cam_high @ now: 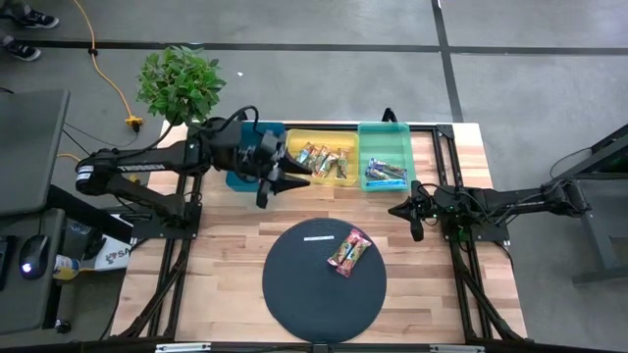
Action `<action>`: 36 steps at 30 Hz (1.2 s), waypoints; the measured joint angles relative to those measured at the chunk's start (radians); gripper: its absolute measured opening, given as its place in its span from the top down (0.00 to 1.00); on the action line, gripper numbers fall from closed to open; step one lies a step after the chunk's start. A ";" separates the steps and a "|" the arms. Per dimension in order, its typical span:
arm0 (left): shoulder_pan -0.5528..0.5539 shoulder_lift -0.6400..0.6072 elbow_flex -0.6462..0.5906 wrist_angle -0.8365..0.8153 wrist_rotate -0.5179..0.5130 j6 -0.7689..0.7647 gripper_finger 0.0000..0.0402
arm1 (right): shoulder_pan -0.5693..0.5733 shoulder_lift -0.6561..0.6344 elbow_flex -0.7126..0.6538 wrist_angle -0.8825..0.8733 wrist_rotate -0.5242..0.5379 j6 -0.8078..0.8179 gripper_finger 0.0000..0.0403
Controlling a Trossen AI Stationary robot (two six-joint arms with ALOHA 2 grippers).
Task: Pick and place Granola Bars by type
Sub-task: Put the red granola bar into the blue bin
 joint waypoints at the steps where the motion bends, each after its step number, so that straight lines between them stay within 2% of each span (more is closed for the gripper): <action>1: -0.002 -0.003 0.000 0.001 -0.002 0.003 0.65 | 0.000 0.000 0.000 0.000 0.000 0.000 1.00; 10: -0.057 -0.066 0.000 0.002 -0.001 -0.005 0.69 | 0.000 0.000 0.000 0.000 0.000 0.000 1.00; 18: -0.176 -0.125 0.000 -0.004 -0.122 -0.015 0.69 | 0.000 0.000 0.000 0.000 0.000 0.000 1.00; 23: -0.281 -0.131 0.000 -0.004 -0.264 -0.043 0.69 | 0.000 0.000 0.000 0.000 0.000 0.000 1.00; 28: -0.377 -0.091 0.000 -0.001 -0.507 -0.154 0.69 | 0.000 0.000 0.000 0.000 0.000 0.000 1.00; 32: -0.426 -0.024 0.000 0.046 -0.709 -0.308 0.69 | 0.000 0.000 0.000 0.000 0.000 0.000 1.00; 34: -0.433 0.020 0.000 0.089 -0.756 -0.364 0.69 | 0.000 0.000 0.000 0.000 0.000 0.000 1.00; 36: -0.432 0.068 0.003 0.122 -0.759 -0.395 0.69 | 0.000 0.000 0.000 0.000 0.000 0.000 1.00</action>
